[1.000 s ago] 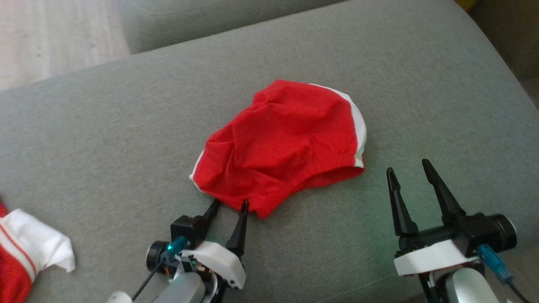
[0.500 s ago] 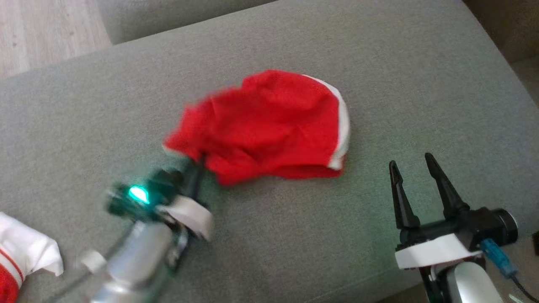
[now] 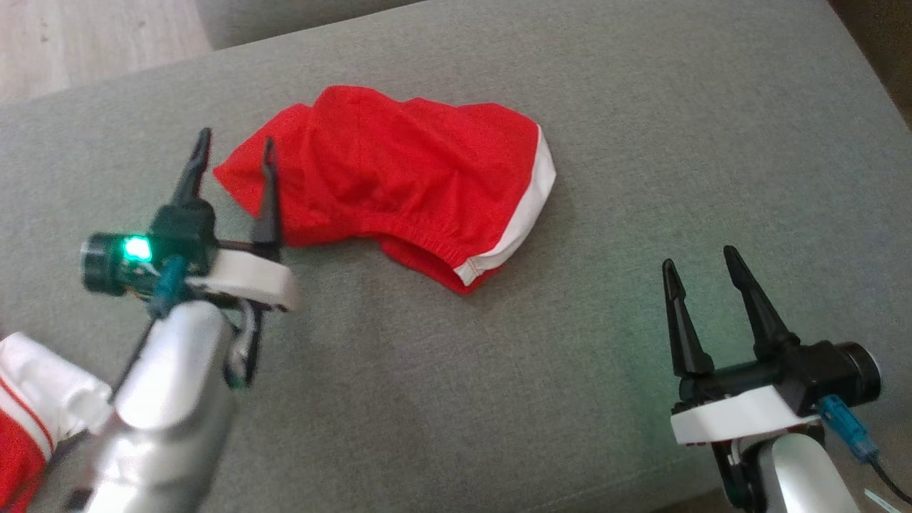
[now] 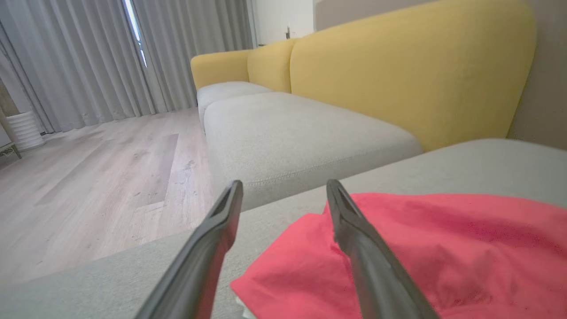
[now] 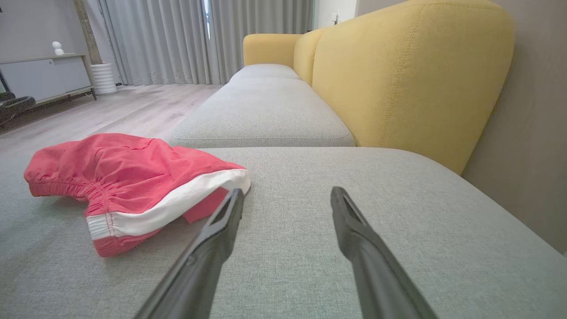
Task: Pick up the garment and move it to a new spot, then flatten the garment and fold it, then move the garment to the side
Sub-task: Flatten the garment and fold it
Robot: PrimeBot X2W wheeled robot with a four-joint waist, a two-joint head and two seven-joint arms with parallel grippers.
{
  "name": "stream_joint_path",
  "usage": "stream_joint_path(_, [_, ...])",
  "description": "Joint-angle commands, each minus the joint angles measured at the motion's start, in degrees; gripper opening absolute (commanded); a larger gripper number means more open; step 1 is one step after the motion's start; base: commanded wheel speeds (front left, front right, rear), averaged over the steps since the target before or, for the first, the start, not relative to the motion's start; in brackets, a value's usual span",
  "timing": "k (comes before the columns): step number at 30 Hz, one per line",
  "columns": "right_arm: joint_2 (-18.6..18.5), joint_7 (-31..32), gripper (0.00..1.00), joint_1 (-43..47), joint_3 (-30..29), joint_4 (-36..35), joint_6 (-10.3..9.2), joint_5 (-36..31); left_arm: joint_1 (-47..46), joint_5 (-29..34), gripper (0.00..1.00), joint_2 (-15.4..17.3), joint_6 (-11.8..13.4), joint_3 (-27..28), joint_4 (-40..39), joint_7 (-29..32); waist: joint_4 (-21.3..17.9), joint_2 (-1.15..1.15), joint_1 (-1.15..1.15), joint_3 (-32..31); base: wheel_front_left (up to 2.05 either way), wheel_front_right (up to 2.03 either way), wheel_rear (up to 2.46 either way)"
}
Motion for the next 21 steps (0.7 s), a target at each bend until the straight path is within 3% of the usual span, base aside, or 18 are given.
stream_joint_path(1, [-0.30, -0.54, 1.00, -1.27, 1.04, -1.67, 0.43, -0.23, 0.75, 0.10, 1.00, 0.18, 1.00, 2.98, -4.38, -0.54, 0.68, 0.00, 0.00, -0.26, 0.00, 0.00, 0.00])
stream_joint_path(4, [-0.30, -0.54, 1.00, -1.11, 0.78, -1.62, 0.43, -0.21, 8.58, 1.47, 1.00, -3.55, 1.82, 4.54, -14.86, -0.54, 2.19, 0.00, 0.00, -0.92, 0.00, 0.00, 0.00])
stream_joint_path(8, [-0.30, -0.54, 1.00, -1.14, 1.12, -1.57, 0.43, -0.27, 15.95, -0.25, 1.00, -7.92, -4.58, 1.12, -20.11, -0.54, 3.20, 0.00, 0.00, -1.30, 0.00, 0.00, 0.00])
stream_joint_path(11, [-0.30, -0.54, 1.00, -1.30, 1.48, -1.51, 0.43, -0.34, 18.12, -2.32, 1.00, -9.71, -9.67, -3.33, -17.15, -0.05, 3.34, 0.00, 0.00, -1.36, 0.00, 0.00, 0.00])
stream_joint_path(13, [-0.30, -0.54, 1.00, -1.48, 1.72, -1.46, 0.43, -0.41, 17.73, -3.66, 1.00, -10.55, -11.58, -6.00, -14.36, 1.11, 3.14, 0.00, 0.00, -1.27, 0.00, 0.00, 0.00])
stream_joint_path(21, [-0.30, -0.54, 1.00, -1.66, 1.91, -1.32, 0.43, -0.42, 11.93, -10.36, 1.00, -11.79, -13.85, -11.31, -4.79, 3.14, 0.52, 0.00, 0.00, -0.74, 0.00, 0.00, 0.00])
